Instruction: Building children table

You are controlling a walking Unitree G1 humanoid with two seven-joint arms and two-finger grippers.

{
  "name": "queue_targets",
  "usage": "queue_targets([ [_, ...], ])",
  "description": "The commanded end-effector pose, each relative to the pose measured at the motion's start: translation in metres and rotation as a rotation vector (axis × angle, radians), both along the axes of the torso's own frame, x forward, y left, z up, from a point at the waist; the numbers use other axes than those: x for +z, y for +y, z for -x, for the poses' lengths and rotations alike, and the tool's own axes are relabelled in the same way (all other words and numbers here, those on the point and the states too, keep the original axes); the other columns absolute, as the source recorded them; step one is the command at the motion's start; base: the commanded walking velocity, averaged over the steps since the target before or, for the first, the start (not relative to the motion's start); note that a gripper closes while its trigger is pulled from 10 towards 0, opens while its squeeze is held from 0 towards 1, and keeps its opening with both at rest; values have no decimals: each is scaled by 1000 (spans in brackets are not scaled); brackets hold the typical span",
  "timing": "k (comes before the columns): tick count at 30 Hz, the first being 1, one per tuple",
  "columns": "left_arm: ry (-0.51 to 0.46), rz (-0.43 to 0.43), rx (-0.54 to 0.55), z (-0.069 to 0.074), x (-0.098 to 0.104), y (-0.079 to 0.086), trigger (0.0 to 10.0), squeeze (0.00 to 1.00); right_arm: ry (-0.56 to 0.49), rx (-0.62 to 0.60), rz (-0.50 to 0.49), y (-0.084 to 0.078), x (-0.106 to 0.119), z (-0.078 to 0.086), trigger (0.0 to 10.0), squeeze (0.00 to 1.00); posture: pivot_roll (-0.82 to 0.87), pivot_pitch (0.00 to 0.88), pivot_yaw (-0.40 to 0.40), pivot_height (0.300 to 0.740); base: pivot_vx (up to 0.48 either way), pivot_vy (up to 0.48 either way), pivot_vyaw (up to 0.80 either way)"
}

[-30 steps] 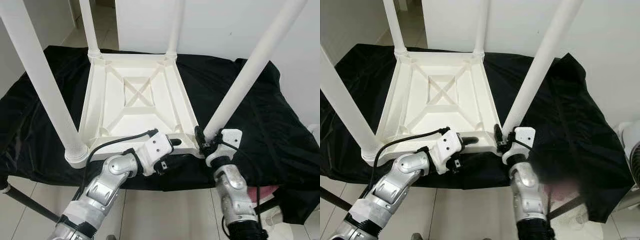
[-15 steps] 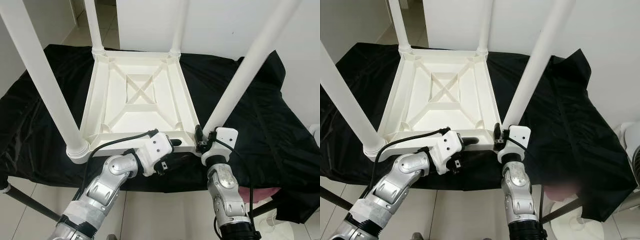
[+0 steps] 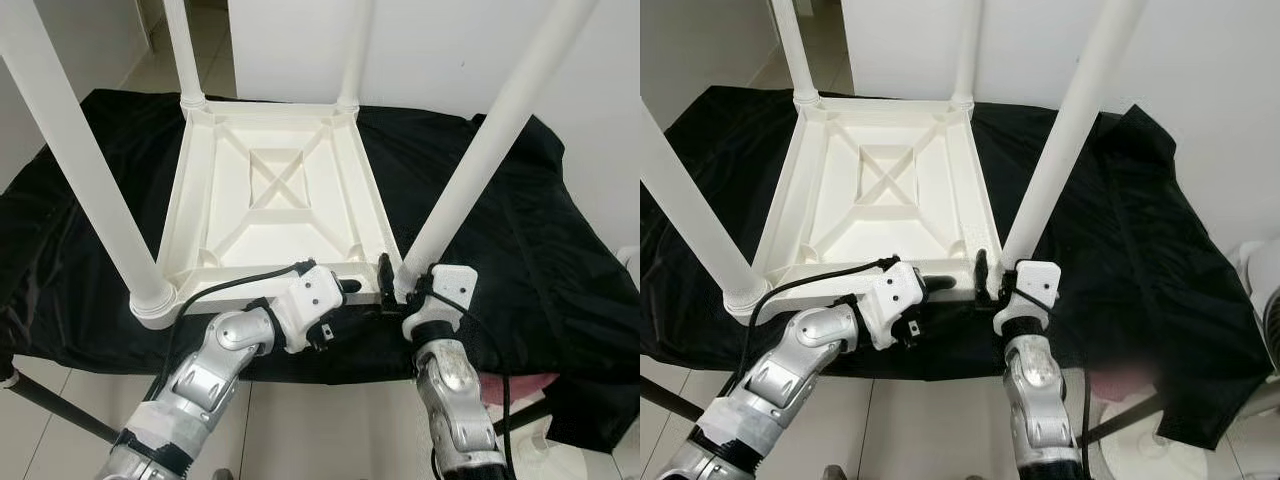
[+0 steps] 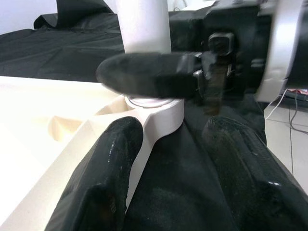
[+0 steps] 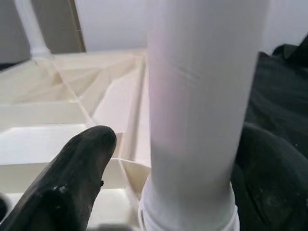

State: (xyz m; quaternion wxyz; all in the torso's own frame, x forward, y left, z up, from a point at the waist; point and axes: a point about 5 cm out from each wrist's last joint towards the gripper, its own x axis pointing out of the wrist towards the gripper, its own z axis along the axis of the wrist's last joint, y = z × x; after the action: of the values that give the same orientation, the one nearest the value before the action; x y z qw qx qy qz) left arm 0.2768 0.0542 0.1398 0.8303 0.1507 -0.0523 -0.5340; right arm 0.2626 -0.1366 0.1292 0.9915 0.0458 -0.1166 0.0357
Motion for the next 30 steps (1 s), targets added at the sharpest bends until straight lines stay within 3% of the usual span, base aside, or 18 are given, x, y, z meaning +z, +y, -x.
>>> queue_targets([
  [1,27,-31,-8,0,-8,5,10000,0,-32,22,-11,-2,4,5,10000,0,-32,67,-44,740,0,0,0],
  [12,21,-87,90,-13,-9,38,10000,0,-8,11,14,-15,-3,19,10000,0,-46,88,-31,740,0,0,0],
  [17,31,-124,120,-15,-13,54,10000,0,-14,19,8,-15,1,12,10000,0,-52,97,-28,740,0,0,0],
  [22,30,-133,125,-16,-14,57,10000,0,-19,25,6,-14,3,10,10000,0,-52,97,-28,740,0,0,0],
  [23,27,-164,147,-21,-13,70,10000,0,-28,40,36,-11,9,-1,10000,0,-50,98,-29,740,0,0,0],
  [30,20,-204,208,-29,-13,91,10000,0,-8,78,112,-3,12,-16,10000,0,-50,96,-32,740,0,0,0],
])
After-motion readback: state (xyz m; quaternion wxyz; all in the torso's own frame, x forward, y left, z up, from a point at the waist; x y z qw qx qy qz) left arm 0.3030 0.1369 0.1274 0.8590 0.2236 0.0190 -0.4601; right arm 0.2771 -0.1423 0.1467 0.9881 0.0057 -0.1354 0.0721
